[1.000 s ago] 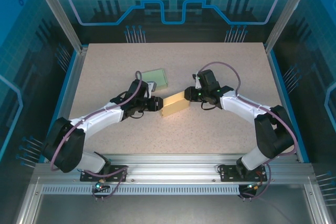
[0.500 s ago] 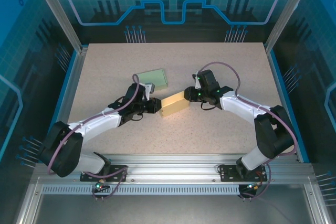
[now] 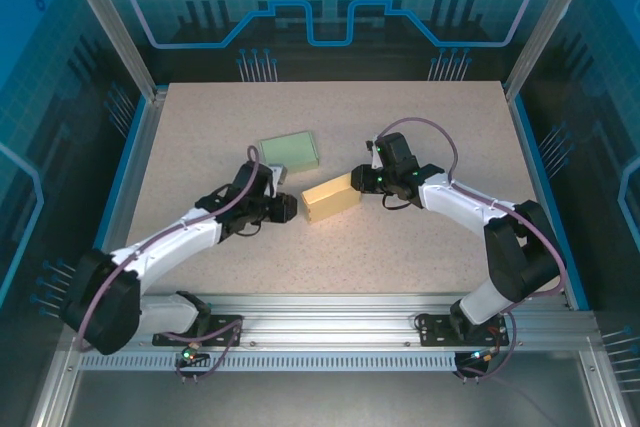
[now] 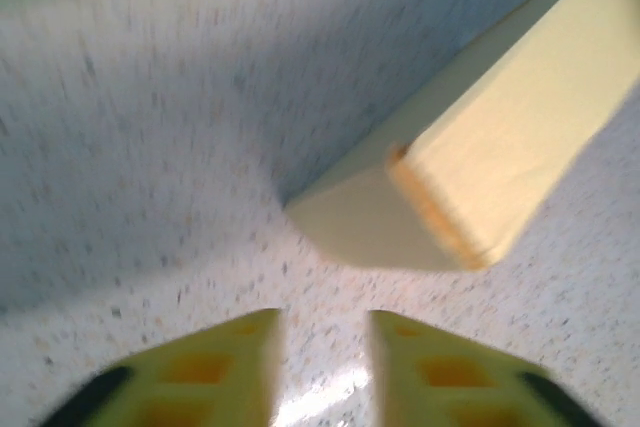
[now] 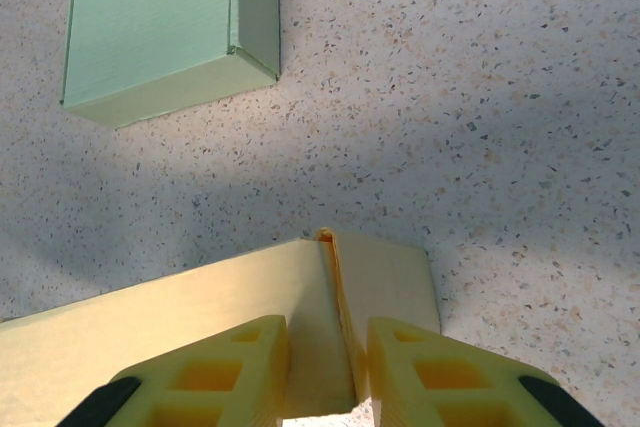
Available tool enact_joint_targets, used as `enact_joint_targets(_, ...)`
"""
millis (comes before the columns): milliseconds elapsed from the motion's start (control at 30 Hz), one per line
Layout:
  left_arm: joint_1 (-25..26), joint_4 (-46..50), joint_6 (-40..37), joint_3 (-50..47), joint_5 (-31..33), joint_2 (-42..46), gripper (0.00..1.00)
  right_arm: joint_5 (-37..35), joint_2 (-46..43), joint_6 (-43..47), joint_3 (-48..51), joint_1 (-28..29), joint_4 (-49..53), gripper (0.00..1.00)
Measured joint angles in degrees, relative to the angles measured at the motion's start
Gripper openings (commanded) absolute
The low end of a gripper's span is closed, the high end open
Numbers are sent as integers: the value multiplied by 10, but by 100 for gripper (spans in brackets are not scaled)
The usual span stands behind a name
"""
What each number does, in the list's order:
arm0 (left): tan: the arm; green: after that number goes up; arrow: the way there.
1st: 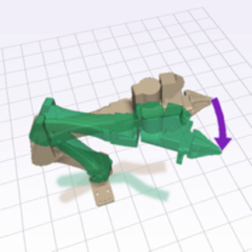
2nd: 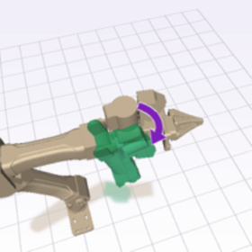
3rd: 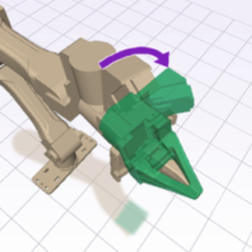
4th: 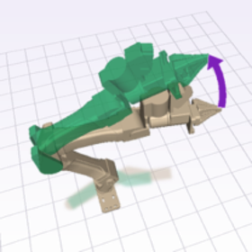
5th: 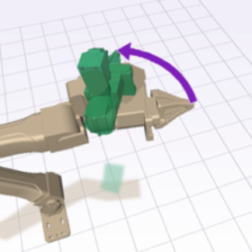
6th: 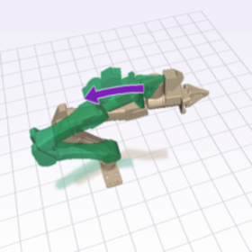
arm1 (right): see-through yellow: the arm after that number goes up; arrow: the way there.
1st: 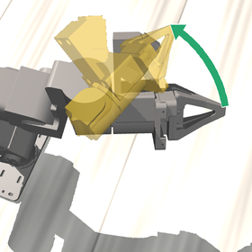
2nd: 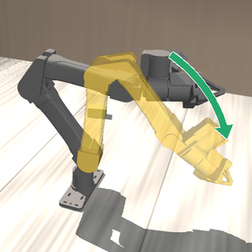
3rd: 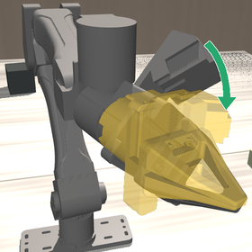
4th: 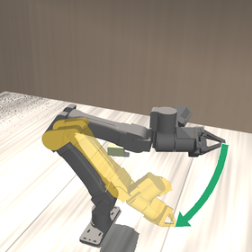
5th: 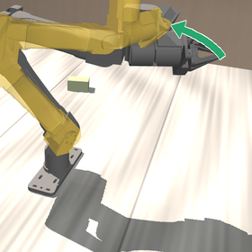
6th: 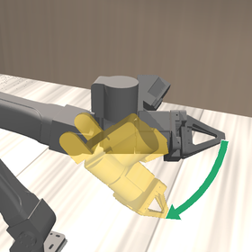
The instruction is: Fold the paper box
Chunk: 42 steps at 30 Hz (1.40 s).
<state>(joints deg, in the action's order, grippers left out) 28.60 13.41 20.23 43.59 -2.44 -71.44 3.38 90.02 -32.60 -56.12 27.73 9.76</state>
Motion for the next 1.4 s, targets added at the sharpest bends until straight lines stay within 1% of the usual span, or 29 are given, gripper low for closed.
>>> enact_joint_targets(33,0,-1,-11,12,4,10,61,-1,0,0,0,0,0,28)
enact_joint_targets(133,3,-17,-57,44,12,31,78,-3,0,0,-2,2,2,28)
enact_joint_targets(267,23,-51,-148,58,15,18,82,-9,0,0,-5,4,9,28)
enact_joint_targets(400,50,-43,-248,89,16,-50,88,-13,1,0,-10,6,17,28)
enact_joint_targets(500,68,-31,-305,117,16,-101,89,-15,4,0,-16,8,23,28)
enact_joint_targets(667,84,-11,-369,158,18,-164,85,-19,9,0,-25,9,31,28)
enact_joint_targets(900,85,8,-417,185,54,-220,78,-23,9,0,-26,12,33,29)
enact_joint_targets(967,85,15,-426,189,64,-230,73,-23,9,1,-26,13,34,29)
enact_joint_targets(1000,85,16,-429,190,68,-235,70,-24,9,0,-26,13,35,29)
enact_joint_targets(1100,85,21,-438,191,74,-243,55,-25,6,0,-26,13,38,29)
enact_joint_targets(1167,87,24,-448,190,76,-244,54,-26,4,0,-25,14,42,31)
enact_joint_targets(1267,92,24,-465,190,83,-244,53,-32,-7,1,-22,15,55,37)
enact_joint_targets(1367,104,12,-494,190,103,-245,52,-45,-30,2,-14,15,87,51)
enact_joint_targets(1400,108,2,-503,189,112,-248,51,-49,-42,3,-8,15,103,57)
